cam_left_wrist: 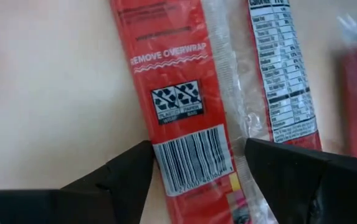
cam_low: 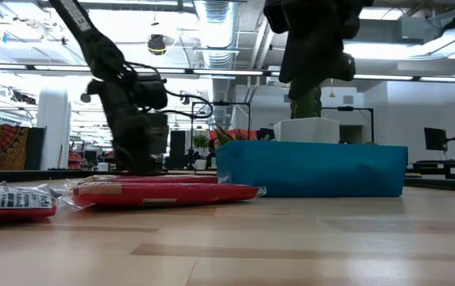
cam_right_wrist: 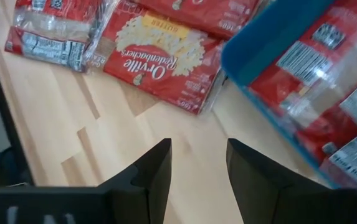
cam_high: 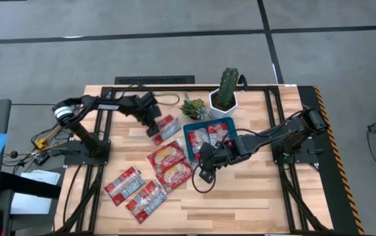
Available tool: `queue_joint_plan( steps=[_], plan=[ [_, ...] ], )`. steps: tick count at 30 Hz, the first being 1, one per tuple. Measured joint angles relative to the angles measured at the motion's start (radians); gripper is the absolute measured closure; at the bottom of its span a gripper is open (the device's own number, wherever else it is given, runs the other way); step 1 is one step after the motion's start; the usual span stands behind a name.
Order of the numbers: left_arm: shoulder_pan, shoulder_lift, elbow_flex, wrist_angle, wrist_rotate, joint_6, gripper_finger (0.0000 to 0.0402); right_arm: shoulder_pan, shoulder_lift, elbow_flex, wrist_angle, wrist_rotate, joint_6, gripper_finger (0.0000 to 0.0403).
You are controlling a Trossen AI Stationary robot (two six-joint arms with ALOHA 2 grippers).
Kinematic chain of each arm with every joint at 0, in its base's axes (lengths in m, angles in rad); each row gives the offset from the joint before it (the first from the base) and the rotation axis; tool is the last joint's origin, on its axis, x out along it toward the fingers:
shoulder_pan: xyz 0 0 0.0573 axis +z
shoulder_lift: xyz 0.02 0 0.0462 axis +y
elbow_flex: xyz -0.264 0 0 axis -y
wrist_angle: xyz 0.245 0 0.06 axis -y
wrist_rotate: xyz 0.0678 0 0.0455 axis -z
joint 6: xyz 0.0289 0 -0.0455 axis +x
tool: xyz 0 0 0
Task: Sort popcorn bags into baskets
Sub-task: Move the red popcorn bag to the center of the table, then put the red popcorn bag into the blue container
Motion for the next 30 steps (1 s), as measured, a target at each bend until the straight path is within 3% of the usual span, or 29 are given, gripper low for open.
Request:
queue_joint_plan(
  steps=[9, 19, 26, 30],
  plan=[
    [-0.162, -0.227, -0.164, -0.058, 0.037, -0.269, 0.0155, -0.048, 0.000, 0.000, 0.124, 0.003, -0.287, 0.0217],
    [-0.287, -0.359, -0.295, 0.085, -0.023, -0.518, 0.0155, -0.127, 0.077, 0.000, 0.580, -0.046, -0.924, 0.0223],
    [-0.315, -0.359, -0.299, 0.099, -0.023, -0.546, 0.0155, -0.158, 0.213, 0.114, 0.549, -0.125, -1.155, 0.0170],
    [-0.315, -0.359, -0.298, 0.099, -0.023, -0.553, 0.0155, -0.152, 0.295, 0.221, 0.399, -0.136, -1.303, 0.0130]
  ],
)
